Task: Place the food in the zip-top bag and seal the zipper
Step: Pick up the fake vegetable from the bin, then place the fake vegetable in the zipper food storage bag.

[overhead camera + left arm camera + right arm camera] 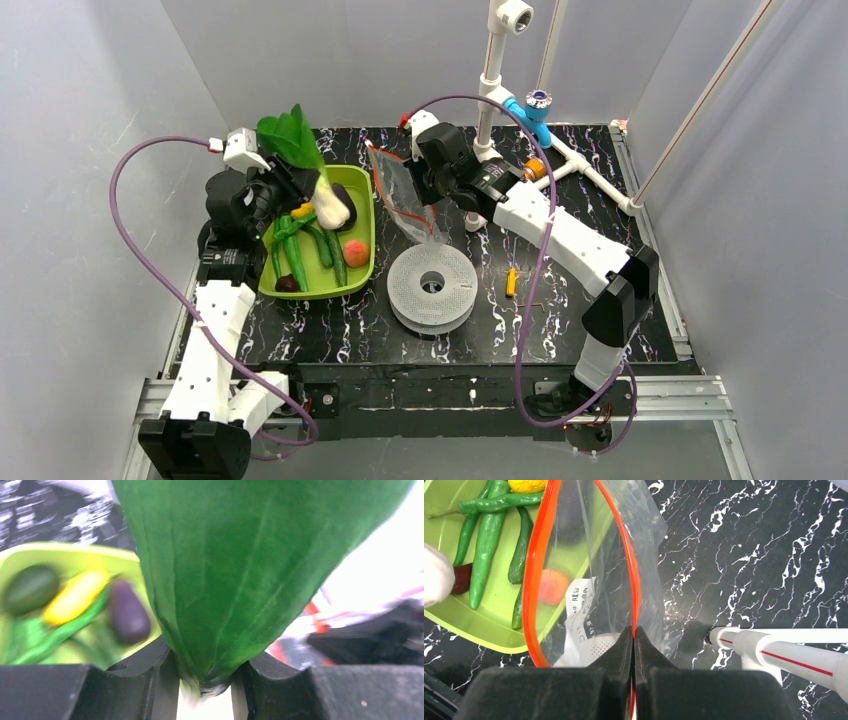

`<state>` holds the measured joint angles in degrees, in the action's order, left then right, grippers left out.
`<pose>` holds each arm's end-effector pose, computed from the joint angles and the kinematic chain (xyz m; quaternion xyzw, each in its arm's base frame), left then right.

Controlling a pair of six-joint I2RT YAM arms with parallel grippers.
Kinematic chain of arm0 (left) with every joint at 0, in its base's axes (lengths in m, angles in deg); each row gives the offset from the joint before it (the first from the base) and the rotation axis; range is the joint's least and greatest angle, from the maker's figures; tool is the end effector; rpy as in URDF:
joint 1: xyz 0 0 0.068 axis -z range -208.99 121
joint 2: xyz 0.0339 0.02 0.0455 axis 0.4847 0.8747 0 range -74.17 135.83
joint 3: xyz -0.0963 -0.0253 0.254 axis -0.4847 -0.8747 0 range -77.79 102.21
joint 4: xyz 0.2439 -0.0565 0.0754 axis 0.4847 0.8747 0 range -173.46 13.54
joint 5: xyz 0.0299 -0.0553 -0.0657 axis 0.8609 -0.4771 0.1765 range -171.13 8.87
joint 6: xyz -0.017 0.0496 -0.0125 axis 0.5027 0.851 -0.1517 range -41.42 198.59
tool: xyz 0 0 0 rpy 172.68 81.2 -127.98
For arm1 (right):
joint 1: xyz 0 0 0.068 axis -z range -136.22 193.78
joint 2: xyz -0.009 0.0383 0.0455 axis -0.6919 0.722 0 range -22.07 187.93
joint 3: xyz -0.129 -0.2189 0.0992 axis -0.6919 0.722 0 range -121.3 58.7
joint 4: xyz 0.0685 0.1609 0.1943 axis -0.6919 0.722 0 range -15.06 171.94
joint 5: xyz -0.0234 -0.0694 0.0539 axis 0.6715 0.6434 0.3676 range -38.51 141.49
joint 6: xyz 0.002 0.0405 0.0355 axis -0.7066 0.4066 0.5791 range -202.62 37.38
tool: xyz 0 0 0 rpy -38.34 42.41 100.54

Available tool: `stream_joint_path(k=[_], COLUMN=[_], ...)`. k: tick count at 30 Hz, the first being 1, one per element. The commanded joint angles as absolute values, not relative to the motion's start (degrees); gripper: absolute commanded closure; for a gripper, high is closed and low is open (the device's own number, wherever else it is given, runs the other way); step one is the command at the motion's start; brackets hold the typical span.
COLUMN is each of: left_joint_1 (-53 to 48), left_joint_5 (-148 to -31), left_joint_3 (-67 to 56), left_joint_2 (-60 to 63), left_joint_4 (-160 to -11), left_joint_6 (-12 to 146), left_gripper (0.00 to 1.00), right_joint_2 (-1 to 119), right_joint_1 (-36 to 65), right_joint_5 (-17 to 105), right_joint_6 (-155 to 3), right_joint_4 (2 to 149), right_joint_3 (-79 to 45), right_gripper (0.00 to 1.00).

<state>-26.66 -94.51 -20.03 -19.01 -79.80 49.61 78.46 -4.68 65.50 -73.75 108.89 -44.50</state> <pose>0.2193 -0.0171 0.3993 -0.0839 0.7085 -0.2678 0.6476 0.2737 0.2959 0.3881 -0.2367 0.8342 0.1401 0.4780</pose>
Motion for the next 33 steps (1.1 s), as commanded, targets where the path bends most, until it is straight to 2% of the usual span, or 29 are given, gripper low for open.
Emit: stream_joint_path(k=[1,4,8,14,17,23,28,33], left_joint_1=[-26.57,-25.41,-18.5,-11.09,-9.76,-9.68,-9.72,-9.64], left_joint_5=[-117.88,-121.38,-122.21,-115.53,-110.5,-104.61,-95.24,-94.96], left_joint_3=[-22.37,-21.54,-21.25,-24.64,-27.31,-29.97,-33.33,-32.89], left_joint_2=[-18.44,-16.62,-12.91,-11.16,-9.32,-10.01,-12.84,-9.68], left_joint_4=[-114.11,-123.37,-132.13,-131.62,-133.3,-134.69,-133.42,-136.35], left_joint_6=[32.08,27.52,31.07,43.17,46.93,47.92,49.07,45.64], left_gripper=[0.87,0.87,0.88,0.91,0.96,0.98,0.98,0.98], right_joint_2=[78.93,79.16,78.9,77.66,76.96,76.21,75.71,75.8], right_joint_1=[-3.68,-3.37,-3.19,-3.0,-2.88,-1.76,-1.49,-1.49], right_joint_5=[62.02,60.74,58.75,57.49,57.17,54.71,53.45,51.9], right_joint_6=[-71.58,-71.07,-69.97,-69.31,-69.11,-67.61,-67.14,-66.22], right_joint_4=[109.42,109.57,109.31,109.08,108.46,108.19,107.58,106.88], right_joint_3=[-48.15,-48.22,-48.22,-47.77,-46.8,-45.94,-45.7,-45.83], right_gripper=[0.99,0.99,0.99,0.99,0.99,0.99,0.99,0.99])
